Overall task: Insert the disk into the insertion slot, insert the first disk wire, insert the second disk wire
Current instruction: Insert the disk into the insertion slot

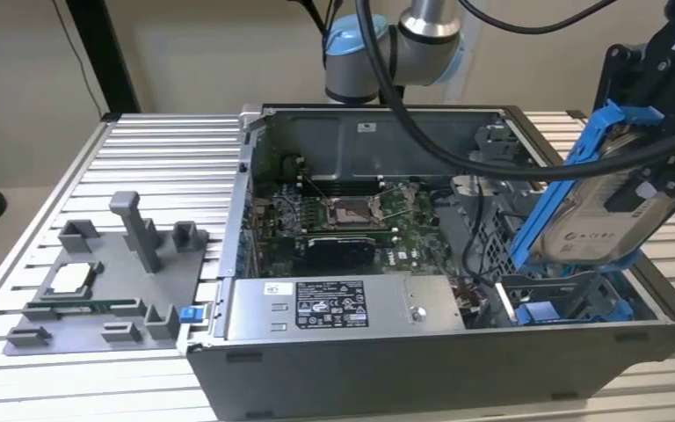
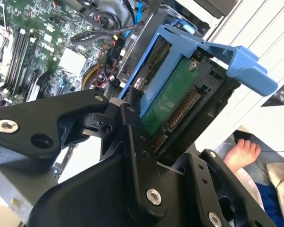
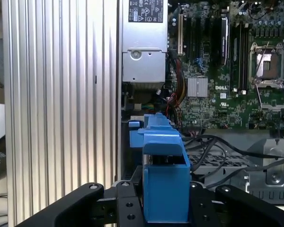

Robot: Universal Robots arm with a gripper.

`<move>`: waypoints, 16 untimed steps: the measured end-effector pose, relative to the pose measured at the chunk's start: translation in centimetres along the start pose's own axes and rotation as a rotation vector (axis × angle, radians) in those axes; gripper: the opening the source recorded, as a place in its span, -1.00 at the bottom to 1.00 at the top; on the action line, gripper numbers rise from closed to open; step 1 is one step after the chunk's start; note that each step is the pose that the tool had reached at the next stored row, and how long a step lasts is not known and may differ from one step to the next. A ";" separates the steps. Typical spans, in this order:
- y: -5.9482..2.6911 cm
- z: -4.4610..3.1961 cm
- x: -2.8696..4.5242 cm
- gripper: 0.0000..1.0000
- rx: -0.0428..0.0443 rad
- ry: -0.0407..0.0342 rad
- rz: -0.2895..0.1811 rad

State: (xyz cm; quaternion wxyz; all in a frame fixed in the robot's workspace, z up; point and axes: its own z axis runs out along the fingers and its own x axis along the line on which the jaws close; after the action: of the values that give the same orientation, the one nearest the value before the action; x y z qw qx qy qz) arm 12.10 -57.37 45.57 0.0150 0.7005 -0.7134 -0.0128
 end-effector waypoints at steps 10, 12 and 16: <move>-0.04 0.86 0.00 -1.00 0.0001 -0.0001 0.000; -0.05 1.02 -0.01 -1.00 0.0001 -0.0001 0.000; -0.05 1.10 0.00 -1.00 0.0001 0.0002 0.000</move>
State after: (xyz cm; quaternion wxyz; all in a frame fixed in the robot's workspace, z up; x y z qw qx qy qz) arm 12.11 -57.37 44.46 0.0150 0.7005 -0.7134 -0.0127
